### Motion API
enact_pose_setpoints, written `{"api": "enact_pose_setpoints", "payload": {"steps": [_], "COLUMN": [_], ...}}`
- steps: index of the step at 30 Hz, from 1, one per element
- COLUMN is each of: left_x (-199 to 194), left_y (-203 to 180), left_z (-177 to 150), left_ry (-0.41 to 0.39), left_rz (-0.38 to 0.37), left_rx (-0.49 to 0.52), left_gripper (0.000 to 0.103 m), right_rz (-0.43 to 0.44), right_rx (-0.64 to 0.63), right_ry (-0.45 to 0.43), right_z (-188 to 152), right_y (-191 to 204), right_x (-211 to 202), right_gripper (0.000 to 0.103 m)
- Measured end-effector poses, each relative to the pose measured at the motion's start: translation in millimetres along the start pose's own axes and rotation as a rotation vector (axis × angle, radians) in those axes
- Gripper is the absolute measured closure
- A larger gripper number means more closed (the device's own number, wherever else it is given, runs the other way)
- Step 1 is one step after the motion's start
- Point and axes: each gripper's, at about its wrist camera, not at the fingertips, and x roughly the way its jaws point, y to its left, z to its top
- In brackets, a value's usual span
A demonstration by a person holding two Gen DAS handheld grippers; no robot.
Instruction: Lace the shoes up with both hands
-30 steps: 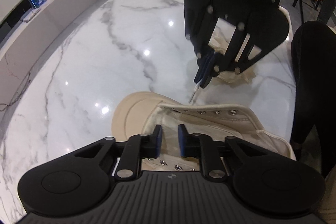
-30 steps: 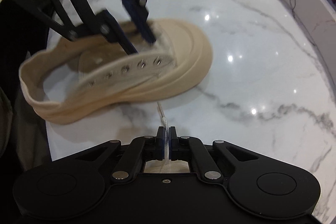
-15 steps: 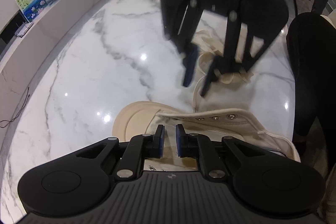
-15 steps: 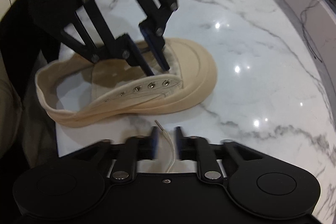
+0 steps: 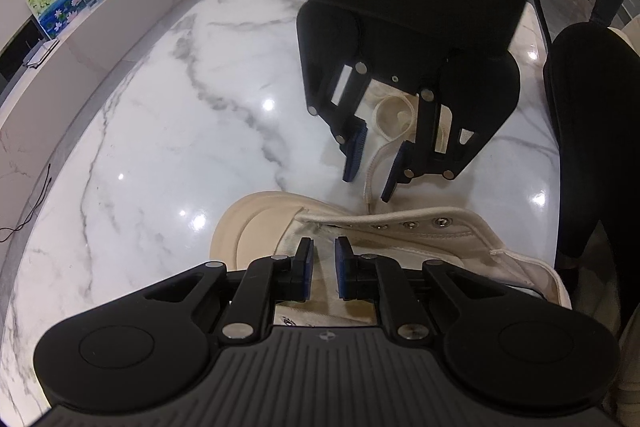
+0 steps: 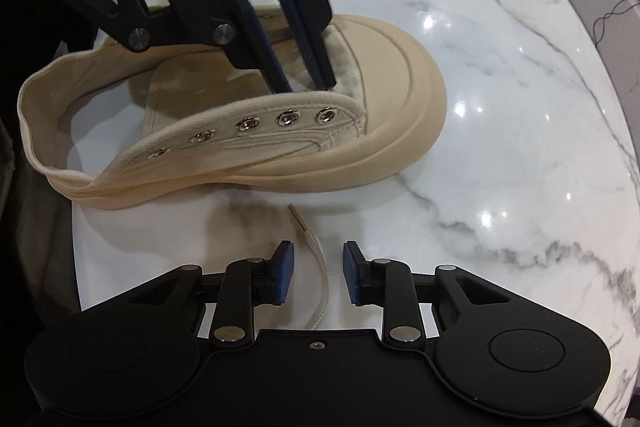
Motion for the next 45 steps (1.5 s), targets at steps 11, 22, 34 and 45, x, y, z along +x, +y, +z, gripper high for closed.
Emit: {"api": "enact_pose_setpoints", "payload": {"steps": [11,22,34,45], "left_x": [-0.9,1.0,1.6,4.4], "left_y": [-0.6,-1.1,-1.9,-0.1], "left_z": [-0.4,2.7,2.6,3.6], "left_ry": [-0.006,-0.006,-0.008,-0.006], "left_rz": [0.009,0.009,0.007,0.002], "left_rx": [0.02,0.032,0.04,0.036], "left_gripper": [0.092,0.092,0.092,0.092], "right_rz": [-0.015,-0.007,0.003,0.01], "right_rx": [0.029,0.015,-0.005,-0.022], "right_ry": [-0.05,-0.139,-0.121,-0.131], "right_z": [-4.1,8.8,19.9,27.8], "right_y": [-7.8,-6.2,-12.3,-15.4], "right_x": [-25.9,-68.4,-56.2,-51.4], "right_gripper": [0.102,0.102,0.102,0.102]}}
